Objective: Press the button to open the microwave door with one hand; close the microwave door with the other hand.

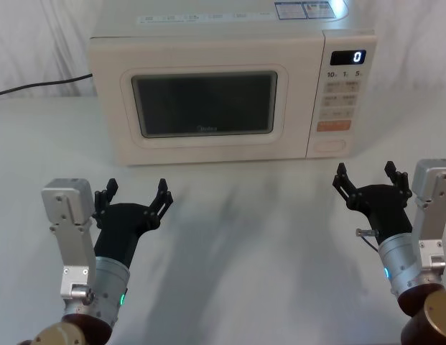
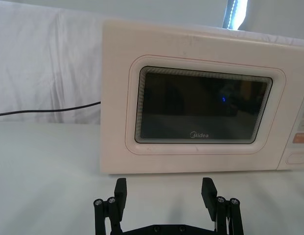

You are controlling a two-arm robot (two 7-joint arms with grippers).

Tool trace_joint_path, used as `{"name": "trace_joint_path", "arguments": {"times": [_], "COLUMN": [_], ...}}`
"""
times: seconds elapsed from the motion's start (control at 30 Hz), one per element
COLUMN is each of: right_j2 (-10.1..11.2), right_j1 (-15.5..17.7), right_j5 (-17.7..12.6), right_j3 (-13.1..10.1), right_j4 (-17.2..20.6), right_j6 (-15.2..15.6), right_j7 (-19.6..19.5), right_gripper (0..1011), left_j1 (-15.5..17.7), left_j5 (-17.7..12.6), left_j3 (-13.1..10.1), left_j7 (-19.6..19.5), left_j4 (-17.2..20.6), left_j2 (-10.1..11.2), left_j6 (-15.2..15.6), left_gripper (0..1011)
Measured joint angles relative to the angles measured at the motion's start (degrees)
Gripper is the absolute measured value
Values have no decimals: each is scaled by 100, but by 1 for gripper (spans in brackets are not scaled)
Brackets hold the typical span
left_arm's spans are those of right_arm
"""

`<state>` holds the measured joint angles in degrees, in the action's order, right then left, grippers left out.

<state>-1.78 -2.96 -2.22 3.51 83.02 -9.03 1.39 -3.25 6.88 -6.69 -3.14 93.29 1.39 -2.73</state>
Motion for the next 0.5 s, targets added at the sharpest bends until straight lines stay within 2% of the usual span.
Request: {"name": "trace_joint_path", "arguments": {"times": [0.5], "right_j2": [0], "right_j1": [0], "right_j5": [0], "right_j3": [0], "right_j4": [0], "right_j6": [0], "right_j7": [0], "right_gripper": [1000], "left_j1": [0], "left_j5": [0], "left_j3": [0], "left_j7": [0], "left_j4": [0], "left_j2": [0], "left_j6": [0], "left_gripper": [1001]}}
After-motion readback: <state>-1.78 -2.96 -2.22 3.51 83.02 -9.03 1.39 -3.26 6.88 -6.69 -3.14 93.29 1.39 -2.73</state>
